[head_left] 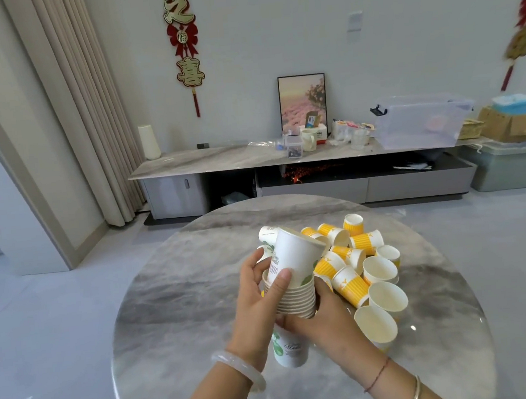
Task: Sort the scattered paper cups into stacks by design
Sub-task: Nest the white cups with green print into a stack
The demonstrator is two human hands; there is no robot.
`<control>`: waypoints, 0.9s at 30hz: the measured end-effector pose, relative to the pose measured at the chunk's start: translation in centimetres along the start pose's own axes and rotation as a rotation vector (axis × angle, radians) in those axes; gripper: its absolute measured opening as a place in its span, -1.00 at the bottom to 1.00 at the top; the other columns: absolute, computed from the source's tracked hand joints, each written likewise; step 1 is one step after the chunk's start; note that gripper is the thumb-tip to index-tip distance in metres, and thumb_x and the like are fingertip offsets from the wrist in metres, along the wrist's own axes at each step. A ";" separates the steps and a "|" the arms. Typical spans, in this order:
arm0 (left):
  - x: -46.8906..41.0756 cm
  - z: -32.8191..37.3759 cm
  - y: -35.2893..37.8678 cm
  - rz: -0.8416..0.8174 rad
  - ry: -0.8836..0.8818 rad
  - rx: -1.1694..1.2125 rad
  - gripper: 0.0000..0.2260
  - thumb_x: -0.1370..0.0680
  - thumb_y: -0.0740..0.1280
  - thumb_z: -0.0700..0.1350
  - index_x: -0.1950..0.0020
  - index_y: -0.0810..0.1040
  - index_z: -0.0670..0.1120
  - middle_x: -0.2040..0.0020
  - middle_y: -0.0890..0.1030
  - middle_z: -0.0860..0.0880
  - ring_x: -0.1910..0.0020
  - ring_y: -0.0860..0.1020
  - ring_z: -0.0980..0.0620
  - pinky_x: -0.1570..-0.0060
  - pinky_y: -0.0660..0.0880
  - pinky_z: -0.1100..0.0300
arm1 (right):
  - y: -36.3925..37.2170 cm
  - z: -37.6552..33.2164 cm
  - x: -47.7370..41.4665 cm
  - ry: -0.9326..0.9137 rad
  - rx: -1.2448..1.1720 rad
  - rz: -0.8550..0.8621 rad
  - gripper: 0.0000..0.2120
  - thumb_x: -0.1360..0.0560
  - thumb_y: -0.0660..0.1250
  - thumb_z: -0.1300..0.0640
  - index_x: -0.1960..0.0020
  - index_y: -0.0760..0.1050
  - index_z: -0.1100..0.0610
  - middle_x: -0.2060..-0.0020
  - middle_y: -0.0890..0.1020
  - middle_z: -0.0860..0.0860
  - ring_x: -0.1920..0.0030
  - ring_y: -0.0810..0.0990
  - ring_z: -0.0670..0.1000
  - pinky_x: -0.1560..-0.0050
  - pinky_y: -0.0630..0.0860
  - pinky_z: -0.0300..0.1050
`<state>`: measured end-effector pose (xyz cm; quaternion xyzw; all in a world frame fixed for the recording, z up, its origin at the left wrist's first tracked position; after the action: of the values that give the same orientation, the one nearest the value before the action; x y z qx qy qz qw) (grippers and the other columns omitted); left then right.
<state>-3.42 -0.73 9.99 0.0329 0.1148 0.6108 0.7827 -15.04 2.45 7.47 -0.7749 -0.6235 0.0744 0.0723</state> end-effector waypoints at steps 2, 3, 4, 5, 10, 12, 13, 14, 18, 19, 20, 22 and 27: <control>-0.3 0.0 0.0 -0.002 0.019 0.006 -0.45 -0.36 0.37 0.00 -0.33 0.32 0.08 -0.23 0.53 0.02 -0.30 0.46 0.03 -0.31 0.38 0.06 | -0.7 -0.4 -0.4 -0.024 0.000 0.017 -0.46 -0.19 0.59 0.05 -0.11 0.47 -0.03 0.04 0.68 -0.08 0.07 0.65 -0.16 0.08 0.58 -0.20; -0.4 0.0 -0.1 -0.006 0.027 0.004 -0.46 -0.36 0.36 -0.01 -0.32 0.33 0.08 -0.22 0.53 0.02 -0.30 0.45 0.02 -0.32 0.37 0.05 | -0.9 -0.5 -0.5 -0.032 0.001 0.025 -0.46 -0.18 0.59 0.03 -0.09 0.47 -0.04 0.04 0.68 -0.09 0.07 0.65 -0.18 0.05 0.58 -0.19; -0.6 0.1 -0.1 -0.014 0.039 -0.001 -0.48 -0.36 0.35 -0.02 -0.31 0.34 0.10 -0.22 0.54 0.02 -0.30 0.45 0.04 -0.31 0.37 0.08 | -1.3 -0.7 -0.6 -0.039 0.013 0.035 -0.45 -0.15 0.59 0.00 -0.08 0.47 -0.05 0.06 0.68 -0.10 0.08 0.65 -0.18 0.04 0.58 -0.17; -0.8 0.2 0.0 -0.027 0.046 -0.009 -0.52 -0.37 0.34 -0.01 -0.29 0.35 0.12 -0.22 0.54 0.03 -0.29 0.46 0.07 -0.26 0.40 0.17 | -1.5 -0.8 -0.8 -0.048 0.026 0.045 -0.44 -0.14 0.60 -0.03 -0.07 0.46 -0.05 0.07 0.68 -0.10 0.08 0.65 -0.18 0.02 0.58 -0.14; -2.3 2.0 0.3 -0.050 0.069 -0.032 -0.59 -0.50 0.27 0.07 -0.35 0.36 0.10 -0.25 0.52 0.05 -0.13 0.48 0.38 0.10 0.37 0.66 | -3.3 -2.3 -1.4 -0.108 0.064 0.059 -0.49 -0.19 0.61 0.06 -0.03 0.44 -0.10 0.01 0.65 -0.15 0.04 0.63 -0.22 -0.03 0.56 -0.15; -2.5 2.4 0.3 -0.043 0.065 -0.045 -0.64 -0.55 0.23 0.03 -0.34 0.39 0.08 -0.30 0.49 0.05 -0.20 0.44 0.34 0.06 0.38 0.64 | -3.5 -2.5 -1.2 -0.120 0.074 0.050 -0.48 -0.21 0.60 0.09 -0.07 0.43 -0.08 -0.02 0.64 -0.10 -0.01 0.62 -0.12 -0.08 0.56 -0.07; -2.3 2.1 0.1 -0.032 0.054 -0.059 -0.66 -0.56 0.22 0.01 -0.34 0.40 0.05 -0.31 0.49 0.03 -0.25 0.44 0.27 0.02 0.40 0.57 | -3.5 -2.1 -0.7 -0.114 0.078 0.051 -0.46 -0.22 0.60 0.10 -0.10 0.44 -0.03 -0.03 0.64 -0.07 -0.04 0.62 -0.08 -0.10 0.55 -0.03; -2.7 2.2 0.0 -0.011 0.059 -0.073 -0.67 -0.57 0.22 0.00 -0.33 0.41 0.03 -0.32 0.48 0.02 -0.27 0.44 0.18 -0.01 0.40 0.48 | -3.7 -2.2 -0.8 -0.127 0.081 0.060 -0.44 -0.22 0.60 0.10 -0.14 0.43 0.02 -0.05 0.64 -0.05 -0.05 0.61 -0.05 -0.12 0.55 -0.01; -4.2 0.4 -2.5 0.125 -0.011 -0.145 -0.69 -0.57 0.22 0.00 -0.28 0.44 -0.06 -0.19 0.51 0.05 -0.18 0.46 0.11 -0.02 0.33 0.36 | -3.7 -1.0 0.4 -0.118 0.034 0.055 -0.41 -0.24 0.58 0.14 -0.19 0.41 0.05 -0.08 0.62 -0.04 -0.06 0.60 -0.07 -0.10 0.54 -0.06; -4.7 -0.5 -3.2 0.161 -0.039 -0.176 -0.69 -0.57 0.22 -0.01 -0.27 0.44 -0.07 -0.14 0.51 0.05 -0.14 0.46 0.11 -0.05 0.32 0.32 | -3.6 -0.5 0.8 -0.101 0.016 0.046 -0.40 -0.24 0.58 0.14 -0.20 0.40 0.04 -0.09 0.62 -0.04 -0.08 0.60 -0.07 -0.08 0.54 -0.08; -5.2 -1.4 -4.0 0.188 -0.059 -0.227 -0.69 -0.57 0.21 -0.02 -0.27 0.44 -0.08 -0.12 0.50 0.05 -0.13 0.45 0.11 -0.09 0.31 0.28 | -3.6 0.1 1.1 -0.088 0.010 0.038 -0.39 -0.23 0.58 0.13 -0.20 0.40 0.03 -0.09 0.62 -0.05 -0.08 0.60 -0.08 -0.07 0.55 -0.09; -6.5 -3.2 -5.6 0.215 -0.077 -0.361 -0.70 -0.57 0.20 -0.07 -0.29 0.43 -0.09 -0.16 0.49 0.00 -0.13 0.45 0.08 -0.11 0.32 0.24 | -3.5 1.2 1.9 -0.065 0.006 0.032 -0.41 -0.21 0.58 0.09 -0.17 0.41 -0.04 -0.09 0.62 -0.09 -0.08 0.60 -0.11 -0.06 0.56 -0.12; -11.8 -7.5 -8.0 0.068 -0.042 -1.084 -0.69 -0.54 0.21 -0.18 -0.28 0.48 -0.06 -0.31 0.45 -0.11 -0.27 0.42 -0.10 -0.32 0.32 0.03 | -3.3 2.6 2.6 -0.028 -0.006 0.010 -0.46 -0.26 0.57 0.14 -0.13 0.40 -0.13 -0.03 0.61 -0.19 0.03 0.58 -0.30 0.09 0.54 -0.33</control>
<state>-0.15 -14.76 2.78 -0.3596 -0.2332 0.6066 0.6696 -18.12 5.76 5.55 -0.7771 -0.6208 0.0835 0.0608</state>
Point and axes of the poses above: each hand's wrist, its own x-axis away from the middle knuckle, its own y-axis out of the palm, z = x × y, the point moved 2 cm from there along -x, towards the middle knuckle
